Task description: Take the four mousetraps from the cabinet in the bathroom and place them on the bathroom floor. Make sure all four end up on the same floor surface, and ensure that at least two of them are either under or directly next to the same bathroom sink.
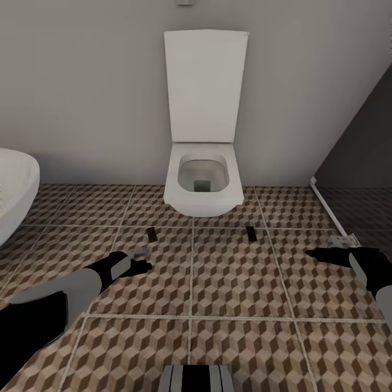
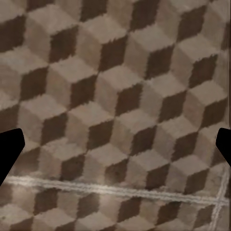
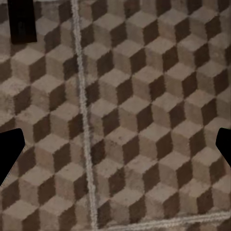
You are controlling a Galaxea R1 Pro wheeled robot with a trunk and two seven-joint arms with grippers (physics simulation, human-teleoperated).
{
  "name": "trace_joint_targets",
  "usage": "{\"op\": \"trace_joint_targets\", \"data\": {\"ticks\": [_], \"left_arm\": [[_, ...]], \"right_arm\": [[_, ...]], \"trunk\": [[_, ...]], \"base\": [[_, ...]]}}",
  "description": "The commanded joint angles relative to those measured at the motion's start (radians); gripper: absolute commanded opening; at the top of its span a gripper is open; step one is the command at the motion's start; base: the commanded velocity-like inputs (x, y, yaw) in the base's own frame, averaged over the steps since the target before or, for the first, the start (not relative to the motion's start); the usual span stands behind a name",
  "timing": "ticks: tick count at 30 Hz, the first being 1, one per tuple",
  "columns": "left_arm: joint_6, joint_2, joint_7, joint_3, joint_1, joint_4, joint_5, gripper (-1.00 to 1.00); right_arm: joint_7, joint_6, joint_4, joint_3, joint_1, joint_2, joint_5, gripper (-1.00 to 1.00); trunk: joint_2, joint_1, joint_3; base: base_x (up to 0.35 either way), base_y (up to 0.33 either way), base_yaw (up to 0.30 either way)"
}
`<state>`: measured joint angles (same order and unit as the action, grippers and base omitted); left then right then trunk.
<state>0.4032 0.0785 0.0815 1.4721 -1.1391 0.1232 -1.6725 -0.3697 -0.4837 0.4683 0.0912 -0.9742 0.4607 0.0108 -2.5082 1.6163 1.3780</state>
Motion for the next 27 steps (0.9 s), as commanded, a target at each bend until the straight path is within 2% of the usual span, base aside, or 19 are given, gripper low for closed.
{"op": "trace_joint_targets", "data": {"ticks": [1, 13, 21, 27], "left_arm": [[0.002, 0.001, 0.009, 0.005, -0.001, 0.004, -0.01, 1.0], [0.002, 0.001, 0.008, 0.005, 0.016, 0.005, -0.008, 1.0], [0.001, 0.001, 0.008, 0.005, 0.045, 0.005, -0.008, 1.0], [-0.002, 0.0, 0.007, 0.005, 0.081, 0.005, -0.008, 1.0]], "right_arm": [[-0.005, -0.006, 0.001, 0.005, 0.0, -0.001, 0.001, 1.0], [-0.003, 0.017, -0.007, 0.007, 0.032, -0.015, 0.001, 1.0], [-0.004, 0.085, -0.008, 0.006, 0.087, -0.022, -0.001, 1.0], [-0.002, 0.152, -0.012, 0.007, 0.134, -0.047, -0.001, 1.0]], "trunk": [[0.0, -0.001, -0.003], [0.003, -0.006, -0.05], [0.005, -0.01, -0.081], [0.006, -0.012, -0.104]], "base": [[0.0, 0.0, 0.0], [0.0, 0.0, 0.0], [0.0, 0.0, 0.0], [0.0, 0.0, 0.0]]}}
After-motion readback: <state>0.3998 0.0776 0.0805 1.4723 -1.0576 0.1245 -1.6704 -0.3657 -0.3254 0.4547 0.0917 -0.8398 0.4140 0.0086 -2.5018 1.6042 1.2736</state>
